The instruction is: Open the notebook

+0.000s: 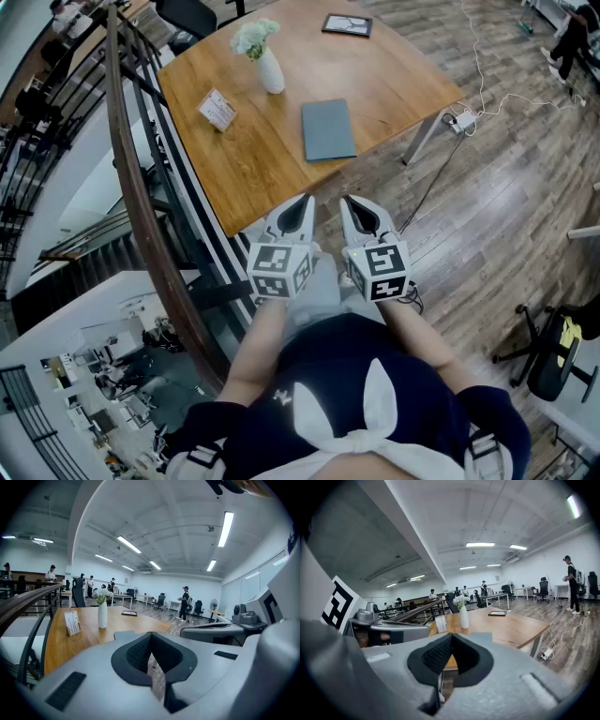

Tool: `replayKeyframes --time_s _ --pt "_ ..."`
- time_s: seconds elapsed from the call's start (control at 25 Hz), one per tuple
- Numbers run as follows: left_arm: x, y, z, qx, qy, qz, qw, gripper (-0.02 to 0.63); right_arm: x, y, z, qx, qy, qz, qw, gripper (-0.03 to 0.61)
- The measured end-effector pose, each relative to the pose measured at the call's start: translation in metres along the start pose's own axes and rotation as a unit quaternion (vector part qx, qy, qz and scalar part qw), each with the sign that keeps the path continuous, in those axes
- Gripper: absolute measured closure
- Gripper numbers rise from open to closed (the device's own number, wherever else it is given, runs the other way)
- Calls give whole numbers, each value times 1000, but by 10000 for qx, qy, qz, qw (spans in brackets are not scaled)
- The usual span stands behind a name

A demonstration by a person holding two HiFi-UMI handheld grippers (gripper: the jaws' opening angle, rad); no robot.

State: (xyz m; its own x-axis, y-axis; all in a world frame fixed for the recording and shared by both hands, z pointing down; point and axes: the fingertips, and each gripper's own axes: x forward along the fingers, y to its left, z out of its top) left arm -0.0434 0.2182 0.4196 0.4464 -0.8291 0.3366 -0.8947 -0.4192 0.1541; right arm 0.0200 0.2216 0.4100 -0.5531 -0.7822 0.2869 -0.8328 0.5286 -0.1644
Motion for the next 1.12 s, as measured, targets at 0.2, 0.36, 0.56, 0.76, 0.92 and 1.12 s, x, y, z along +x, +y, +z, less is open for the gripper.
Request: replayKeyframes --time_s 0.2,0.36,0.56,0.76,0.92,1.12 --pt "13 19 3 -49 80 30 10000 597 21 -8 5 14 38 -52 10000 581" --pt "31 41 6 -118 99 40 9999 597 48 -19 12 -84 54 -114 9999 580" --pt "60 68 15 -201 140 4 9997 597 87 -30 23 -333 68 -51 9994 580" --pt "89 96 24 -223 188 -25 9996 597 127 -41 31 -507 173 15 9986 578" --pt "109 117 30 -260 207 -4 9994 597 155 -46 33 -513 282 146 9982 505" --pt "127 139 38 -273 271 16 9993 597 182 -47 36 -609 450 280 9967 442"
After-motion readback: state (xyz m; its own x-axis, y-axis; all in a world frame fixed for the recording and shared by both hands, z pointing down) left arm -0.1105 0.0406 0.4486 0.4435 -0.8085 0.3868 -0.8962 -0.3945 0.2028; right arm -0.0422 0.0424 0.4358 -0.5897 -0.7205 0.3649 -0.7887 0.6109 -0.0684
